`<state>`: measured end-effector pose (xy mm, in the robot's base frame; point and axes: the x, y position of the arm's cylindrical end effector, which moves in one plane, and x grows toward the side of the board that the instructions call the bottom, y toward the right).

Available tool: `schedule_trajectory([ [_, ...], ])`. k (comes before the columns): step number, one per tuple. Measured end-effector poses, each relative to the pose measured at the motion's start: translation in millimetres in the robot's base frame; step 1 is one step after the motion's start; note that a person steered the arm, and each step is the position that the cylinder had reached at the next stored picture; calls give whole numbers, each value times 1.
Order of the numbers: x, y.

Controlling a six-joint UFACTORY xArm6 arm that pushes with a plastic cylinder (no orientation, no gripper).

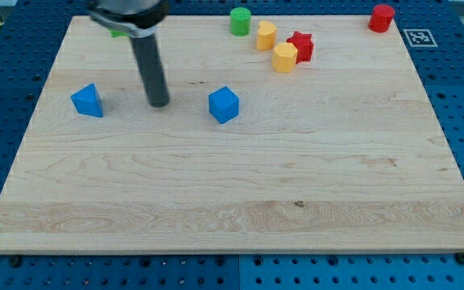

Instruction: Push blue cube towards bottom left

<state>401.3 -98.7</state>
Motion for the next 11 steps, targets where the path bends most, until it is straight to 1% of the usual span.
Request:
schedule_trajectory([
  [1,1,16],
  [2,1,16],
  [3,-10,17],
  [4,-22,30],
  [6,-26,100],
  [7,-24,121],
  [8,-1,120],
  [9,21,98],
  [10,21,83],
  [11,19,82],
])
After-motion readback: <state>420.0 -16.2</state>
